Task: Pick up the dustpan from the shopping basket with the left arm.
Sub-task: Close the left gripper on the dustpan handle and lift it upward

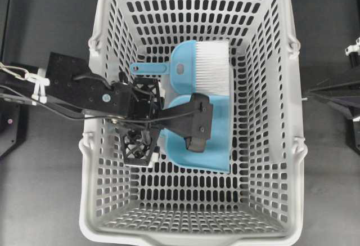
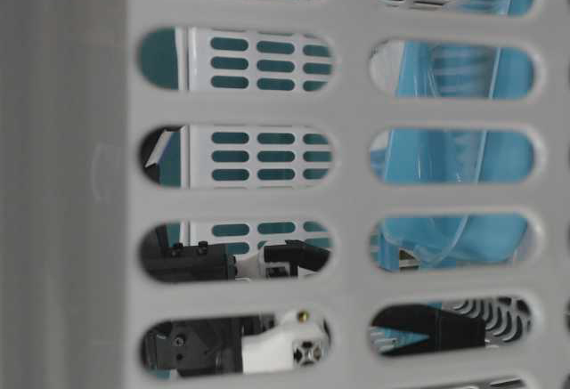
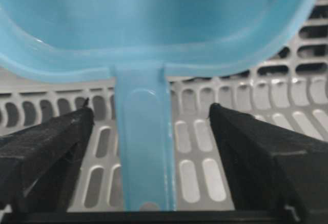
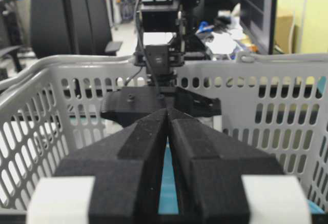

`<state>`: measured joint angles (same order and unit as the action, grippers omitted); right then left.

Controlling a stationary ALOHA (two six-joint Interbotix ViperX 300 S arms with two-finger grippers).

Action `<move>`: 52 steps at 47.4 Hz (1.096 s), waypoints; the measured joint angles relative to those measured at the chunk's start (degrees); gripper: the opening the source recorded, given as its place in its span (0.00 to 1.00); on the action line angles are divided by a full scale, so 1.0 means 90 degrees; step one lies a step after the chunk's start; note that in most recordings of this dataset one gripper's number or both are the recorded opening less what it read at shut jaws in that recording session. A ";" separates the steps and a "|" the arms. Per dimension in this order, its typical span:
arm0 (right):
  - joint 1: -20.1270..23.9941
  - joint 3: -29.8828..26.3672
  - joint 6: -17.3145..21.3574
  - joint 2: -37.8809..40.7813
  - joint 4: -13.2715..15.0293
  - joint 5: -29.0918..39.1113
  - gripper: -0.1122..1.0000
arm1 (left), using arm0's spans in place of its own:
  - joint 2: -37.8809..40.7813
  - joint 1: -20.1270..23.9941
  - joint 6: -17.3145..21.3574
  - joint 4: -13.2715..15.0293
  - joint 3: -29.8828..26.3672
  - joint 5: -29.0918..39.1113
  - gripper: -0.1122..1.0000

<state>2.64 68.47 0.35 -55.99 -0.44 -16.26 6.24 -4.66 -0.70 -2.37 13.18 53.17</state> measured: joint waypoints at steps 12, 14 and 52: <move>0.0010 0.0020 -0.0010 0.0000 0.0000 0.0000 0.09 | 0.0000 -0.0020 0.0039 0.0000 0.0010 -0.0029 0.37; 0.0010 0.0020 0.0000 0.0000 0.0000 0.0010 0.09 | 0.0000 -0.0020 0.0068 0.0000 -0.0010 -0.0020 0.37; 0.0010 0.0059 0.0000 0.0000 -0.0010 0.0010 0.09 | -0.1338 0.0137 0.0186 -0.0010 -0.1631 0.1396 0.37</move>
<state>2.72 68.99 0.35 -55.99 -0.53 -16.17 -5.80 -3.43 0.97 -2.46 -1.49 65.74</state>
